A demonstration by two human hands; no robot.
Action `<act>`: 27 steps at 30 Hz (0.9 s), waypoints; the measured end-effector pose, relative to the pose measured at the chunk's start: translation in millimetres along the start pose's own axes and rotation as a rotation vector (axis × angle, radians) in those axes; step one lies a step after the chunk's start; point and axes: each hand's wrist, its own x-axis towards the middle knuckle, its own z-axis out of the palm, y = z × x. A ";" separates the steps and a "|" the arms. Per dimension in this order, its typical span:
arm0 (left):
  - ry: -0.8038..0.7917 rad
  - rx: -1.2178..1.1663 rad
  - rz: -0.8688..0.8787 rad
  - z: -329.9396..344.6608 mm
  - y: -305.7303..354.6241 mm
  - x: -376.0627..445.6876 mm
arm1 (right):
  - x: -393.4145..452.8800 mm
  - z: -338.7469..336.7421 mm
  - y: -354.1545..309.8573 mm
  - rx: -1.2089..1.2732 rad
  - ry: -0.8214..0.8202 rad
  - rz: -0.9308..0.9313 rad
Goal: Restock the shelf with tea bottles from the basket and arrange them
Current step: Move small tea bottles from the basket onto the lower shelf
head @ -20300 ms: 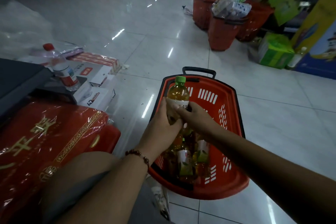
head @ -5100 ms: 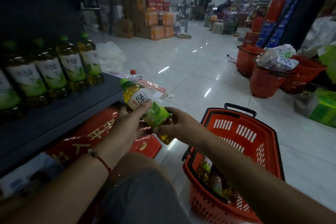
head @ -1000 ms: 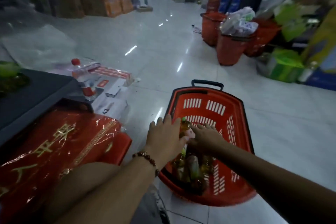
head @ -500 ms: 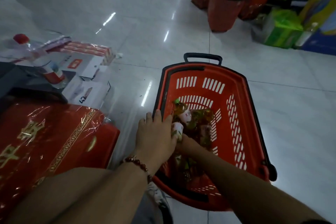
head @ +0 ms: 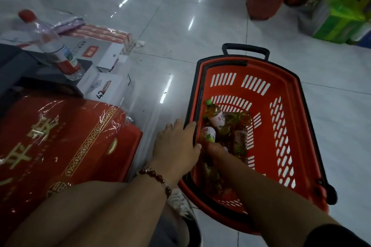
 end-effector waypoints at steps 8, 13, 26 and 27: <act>-0.005 -0.085 0.027 -5.8 -5.3 -10.6 | -52.6 -39.4 -4.4 0.112 -0.104 0.026; 0.069 -0.132 -0.004 -19.9 11.1 -19.1 | -110.2 -62.7 -5.8 0.102 -0.155 -0.027; 0.173 -1.098 -0.155 -60.9 61.2 -42.3 | -195.5 -93.1 -32.7 -0.198 -0.372 -0.507; 0.199 -1.164 -0.186 -63.6 61.4 -44.8 | -204.5 -90.5 -35.6 -0.249 -0.384 -0.551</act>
